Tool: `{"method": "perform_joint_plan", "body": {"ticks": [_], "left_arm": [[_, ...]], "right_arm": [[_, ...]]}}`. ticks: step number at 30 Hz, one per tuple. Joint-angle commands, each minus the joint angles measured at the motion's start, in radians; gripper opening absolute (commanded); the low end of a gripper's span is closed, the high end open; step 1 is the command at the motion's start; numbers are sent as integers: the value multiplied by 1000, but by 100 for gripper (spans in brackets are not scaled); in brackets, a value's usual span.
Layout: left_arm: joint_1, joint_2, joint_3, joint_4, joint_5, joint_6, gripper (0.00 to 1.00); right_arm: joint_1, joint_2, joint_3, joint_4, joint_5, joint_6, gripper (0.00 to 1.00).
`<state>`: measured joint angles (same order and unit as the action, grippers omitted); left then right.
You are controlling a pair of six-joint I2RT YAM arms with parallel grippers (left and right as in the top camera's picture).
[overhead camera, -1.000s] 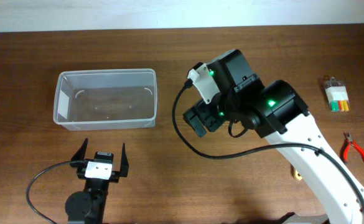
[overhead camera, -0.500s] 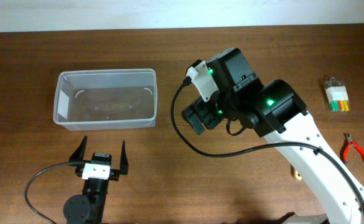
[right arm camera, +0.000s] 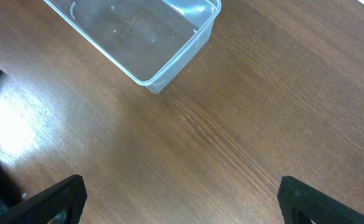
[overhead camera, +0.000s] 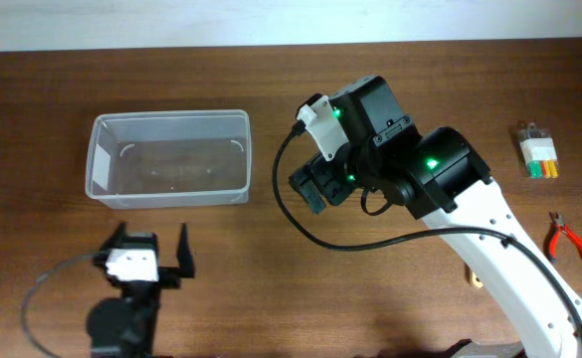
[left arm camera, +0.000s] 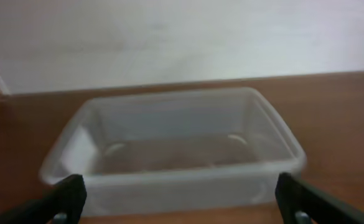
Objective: Pack container
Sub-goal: 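Move the left gripper to the left end of the clear container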
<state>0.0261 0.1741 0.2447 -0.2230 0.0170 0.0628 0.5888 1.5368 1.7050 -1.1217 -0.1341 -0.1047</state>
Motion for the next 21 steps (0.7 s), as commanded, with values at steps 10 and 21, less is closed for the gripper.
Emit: {"method": "perform_joint_plan", "body": {"ticks": [10, 21], "left_arm": [[147, 782, 961, -366, 160, 145, 99], [146, 1250, 1219, -571, 486, 133, 99]], "right_arm": [[-1, 5, 10, 2, -13, 9, 99], [0, 7, 10, -16, -13, 13, 99]]}}
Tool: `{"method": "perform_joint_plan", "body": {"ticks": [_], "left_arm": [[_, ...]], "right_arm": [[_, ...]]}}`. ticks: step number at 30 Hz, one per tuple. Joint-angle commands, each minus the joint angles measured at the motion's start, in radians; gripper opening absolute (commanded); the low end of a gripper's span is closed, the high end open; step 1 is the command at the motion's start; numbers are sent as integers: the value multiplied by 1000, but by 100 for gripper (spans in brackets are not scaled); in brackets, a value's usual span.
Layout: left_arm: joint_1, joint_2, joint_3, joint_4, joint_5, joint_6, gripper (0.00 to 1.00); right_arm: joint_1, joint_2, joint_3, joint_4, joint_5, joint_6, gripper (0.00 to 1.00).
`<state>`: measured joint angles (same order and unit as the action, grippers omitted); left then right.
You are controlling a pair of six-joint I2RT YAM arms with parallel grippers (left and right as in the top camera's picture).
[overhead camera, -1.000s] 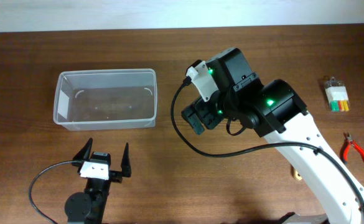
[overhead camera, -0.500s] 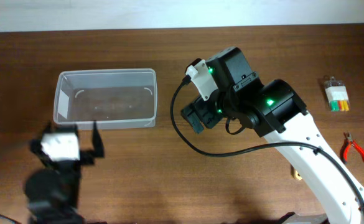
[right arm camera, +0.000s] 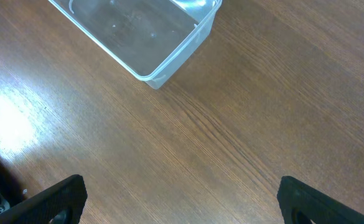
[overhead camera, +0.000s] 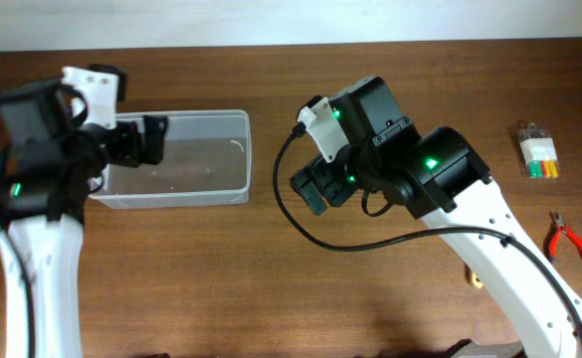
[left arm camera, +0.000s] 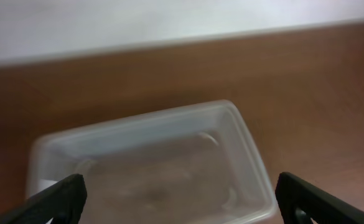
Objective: Pack container
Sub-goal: 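Move the left gripper to the left end of the clear container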
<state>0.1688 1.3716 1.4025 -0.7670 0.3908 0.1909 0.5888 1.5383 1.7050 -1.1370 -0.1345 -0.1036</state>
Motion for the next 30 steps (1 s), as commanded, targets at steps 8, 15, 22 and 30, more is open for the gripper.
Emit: {"method": "perform_joint_plan", "body": {"ticks": [8, 15, 22, 30], "left_arm": [[3, 316, 465, -512, -396, -2, 99], [10, 352, 493, -520, -458, -3, 99], [109, 424, 493, -473, -457, -1, 99], [201, 551, 493, -352, -405, -3, 99]], "right_arm": [[-1, 22, 10, 2, -12, 11, 99], [-1, 73, 10, -11, -13, 45, 99], [0, 120, 10, -15, -13, 90, 99], [0, 137, 10, 24, -13, 90, 99]]}}
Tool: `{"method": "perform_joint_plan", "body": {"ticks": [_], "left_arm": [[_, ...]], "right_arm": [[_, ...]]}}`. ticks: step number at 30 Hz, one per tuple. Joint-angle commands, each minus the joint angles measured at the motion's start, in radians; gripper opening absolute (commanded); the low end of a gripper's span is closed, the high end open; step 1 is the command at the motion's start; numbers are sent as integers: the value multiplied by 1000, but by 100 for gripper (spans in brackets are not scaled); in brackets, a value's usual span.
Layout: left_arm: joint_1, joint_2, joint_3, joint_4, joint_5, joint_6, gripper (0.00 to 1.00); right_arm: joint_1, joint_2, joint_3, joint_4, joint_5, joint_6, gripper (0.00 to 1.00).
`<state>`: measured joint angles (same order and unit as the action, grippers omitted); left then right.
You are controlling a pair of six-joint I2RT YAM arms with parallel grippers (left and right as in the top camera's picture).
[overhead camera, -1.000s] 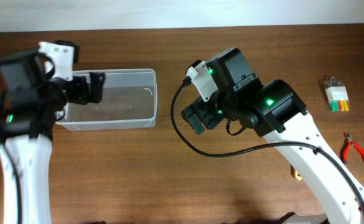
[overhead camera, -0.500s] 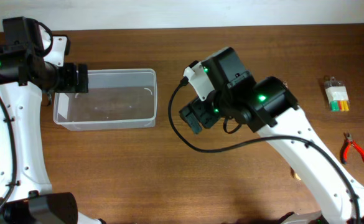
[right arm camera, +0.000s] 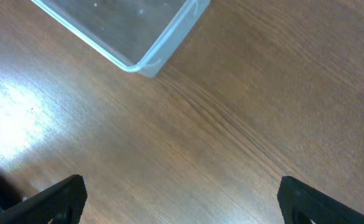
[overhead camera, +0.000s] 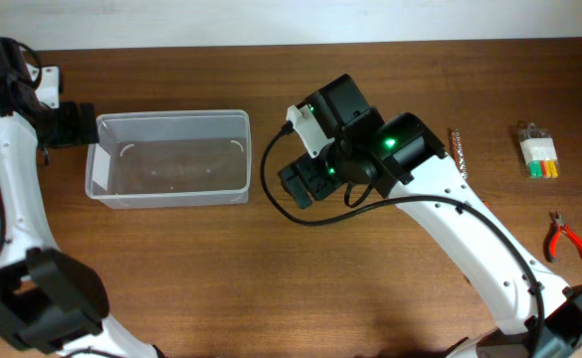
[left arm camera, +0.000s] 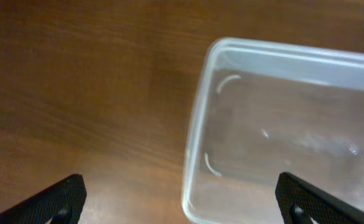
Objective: Pack container
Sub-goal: 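Move the left gripper to the left end of the clear container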
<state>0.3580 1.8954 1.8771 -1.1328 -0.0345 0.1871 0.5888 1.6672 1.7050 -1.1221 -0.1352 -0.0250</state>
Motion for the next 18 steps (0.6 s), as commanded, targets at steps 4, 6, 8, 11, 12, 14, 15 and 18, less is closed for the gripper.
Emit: {"method": "perform_joint_plan", "body": {"ticks": [4, 6, 8, 11, 12, 14, 15, 18], "left_arm": [[11, 70, 18, 24, 20, 2, 99], [11, 85, 18, 20, 22, 1, 99], [11, 91, 18, 13, 46, 2, 99], [11, 96, 18, 34, 50, 3, 99], [11, 98, 18, 42, 51, 12, 99], [11, 108, 18, 50, 50, 46, 99], [11, 116, 18, 53, 50, 62, 99], [11, 150, 18, 53, 63, 77, 99]], "right_arm": [[0, 8, 10, 16, -12, 12, 99], [0, 8, 10, 14, -12, 12, 99], [0, 8, 10, 14, -12, 11, 99], [0, 8, 10, 20, -11, 11, 99], [0, 8, 10, 23, -11, 11, 99], [0, 10, 10, 28, -11, 3, 99], [-1, 11, 10, 31, -11, 2, 99], [-1, 23, 10, 34, -12, -35, 99]]}}
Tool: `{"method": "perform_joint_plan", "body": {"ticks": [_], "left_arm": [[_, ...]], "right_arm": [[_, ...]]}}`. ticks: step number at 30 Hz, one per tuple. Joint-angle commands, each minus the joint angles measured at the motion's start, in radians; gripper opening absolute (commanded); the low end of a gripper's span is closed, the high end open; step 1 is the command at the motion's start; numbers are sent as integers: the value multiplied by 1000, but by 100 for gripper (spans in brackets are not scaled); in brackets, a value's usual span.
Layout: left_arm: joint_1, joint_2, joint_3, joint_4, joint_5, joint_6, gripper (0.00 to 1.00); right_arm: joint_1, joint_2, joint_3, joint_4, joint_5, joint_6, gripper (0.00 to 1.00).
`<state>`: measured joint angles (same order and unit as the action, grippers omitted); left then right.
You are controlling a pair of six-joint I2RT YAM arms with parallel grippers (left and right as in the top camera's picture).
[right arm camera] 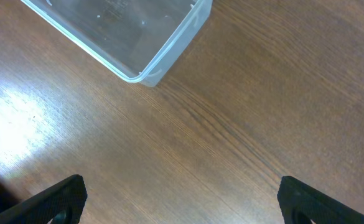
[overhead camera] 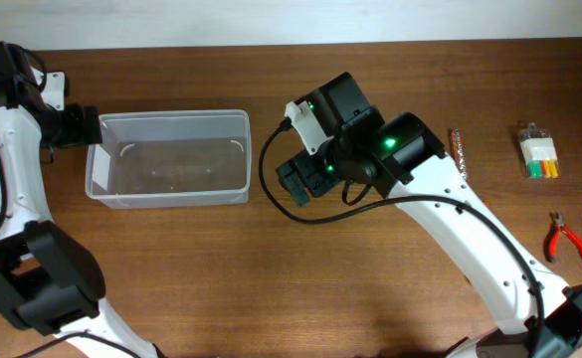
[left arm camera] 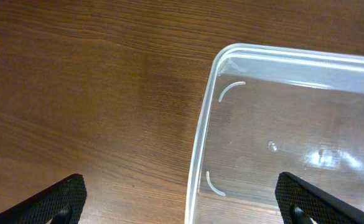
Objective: Pack container
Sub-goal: 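Move the left gripper to the left end of the clear container, then push the clear container rightward toward table center with the left gripper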
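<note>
The clear plastic container (overhead camera: 169, 157) stands empty at the left of the table. My left gripper (overhead camera: 80, 127) hangs open just over its left end. In the left wrist view the container's left rim (left arm camera: 200, 149) runs up between the wide-apart fingers, with the left gripper (left arm camera: 182, 208) holding nothing. My right gripper (overhead camera: 295, 184) is open over bare wood just right of the container. The right wrist view shows the container's corner (right arm camera: 145, 73) at the top and the right gripper (right arm camera: 182, 202) empty.
At the far right lie a small packet of coloured pieces (overhead camera: 537, 151), red-handled pliers (overhead camera: 566, 237) and a thin rod (overhead camera: 457, 151). The right arm (overhead camera: 450, 214) crosses the table's middle and right. A white wall edge runs along the back.
My left gripper has shifted slightly at the container's left end, so the rim sits a little further right in its view. The right gripper has barely moved. Both remain open.
My left gripper was first open at the table's front, facing the container's long side. It was then over the container's left part, then at its left end, where it stays. The right arm hovered right of the container and shifted a little left.
</note>
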<state>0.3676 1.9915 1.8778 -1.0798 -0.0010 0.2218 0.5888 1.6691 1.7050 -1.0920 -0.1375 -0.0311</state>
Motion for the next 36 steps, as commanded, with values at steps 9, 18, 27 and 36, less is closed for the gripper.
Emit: {"method": "perform_joint_plan", "body": {"ticks": [9, 18, 27, 36], "left_arm": [[-5, 166, 17, 7, 92, 87, 99], [-35, 236, 17, 7, 64, 82, 99], [-71, 236, 18, 6, -48, 43, 99], [-73, 236, 18, -8, -43, 33, 68]], "right_arm": [[-2, 92, 10, 48, -10, -100, 98], [-1, 157, 10, 46, -10, -91, 99], [-1, 161, 10, 153, -10, 5, 99], [0, 162, 10, 150, -17, 48, 100]]}}
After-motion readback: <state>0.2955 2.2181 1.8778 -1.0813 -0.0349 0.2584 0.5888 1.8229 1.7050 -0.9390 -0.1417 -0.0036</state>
